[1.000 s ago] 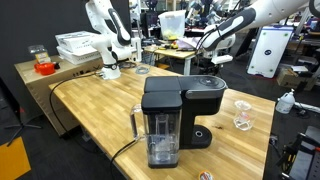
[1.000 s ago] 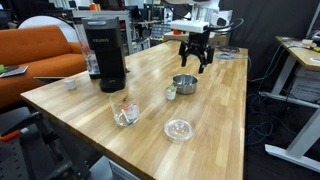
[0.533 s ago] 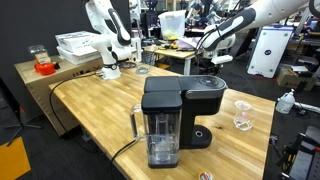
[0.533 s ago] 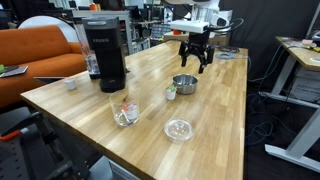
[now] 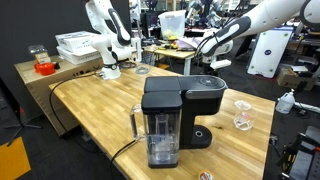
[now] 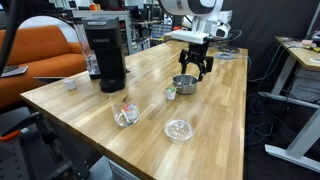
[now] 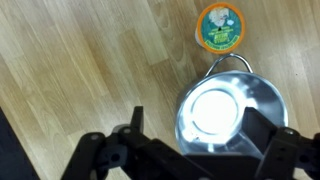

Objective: Move the silver pot to the left.

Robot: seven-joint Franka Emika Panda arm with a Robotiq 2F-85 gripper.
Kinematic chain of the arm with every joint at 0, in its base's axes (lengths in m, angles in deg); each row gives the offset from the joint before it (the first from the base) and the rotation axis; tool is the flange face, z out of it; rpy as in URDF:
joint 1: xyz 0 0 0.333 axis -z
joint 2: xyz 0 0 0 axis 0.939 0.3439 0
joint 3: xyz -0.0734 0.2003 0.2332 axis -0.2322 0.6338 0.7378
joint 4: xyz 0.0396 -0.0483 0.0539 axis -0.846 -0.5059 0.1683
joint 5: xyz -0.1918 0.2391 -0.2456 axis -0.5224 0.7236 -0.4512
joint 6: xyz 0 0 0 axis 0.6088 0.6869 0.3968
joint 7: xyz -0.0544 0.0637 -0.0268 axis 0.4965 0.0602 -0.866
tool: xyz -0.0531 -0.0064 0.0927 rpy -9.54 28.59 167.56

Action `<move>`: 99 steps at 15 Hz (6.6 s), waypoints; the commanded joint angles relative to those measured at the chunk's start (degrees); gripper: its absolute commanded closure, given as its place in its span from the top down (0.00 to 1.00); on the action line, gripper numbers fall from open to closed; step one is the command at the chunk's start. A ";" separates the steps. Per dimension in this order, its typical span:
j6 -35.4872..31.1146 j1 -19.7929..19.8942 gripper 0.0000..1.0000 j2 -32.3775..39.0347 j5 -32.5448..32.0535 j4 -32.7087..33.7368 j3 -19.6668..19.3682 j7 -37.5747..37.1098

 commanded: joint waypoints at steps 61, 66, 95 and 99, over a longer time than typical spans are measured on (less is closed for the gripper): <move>22.81 -0.56 0.01 15.71 2.20 27.59 3.55 -22.57; 23.52 -0.49 0.01 13.68 1.88 25.44 4.04 -20.96; 24.77 0.77 0.01 7.78 12.28 16.93 2.94 -30.73; 20.72 1.16 0.01 5.75 15.85 12.69 2.45 -41.17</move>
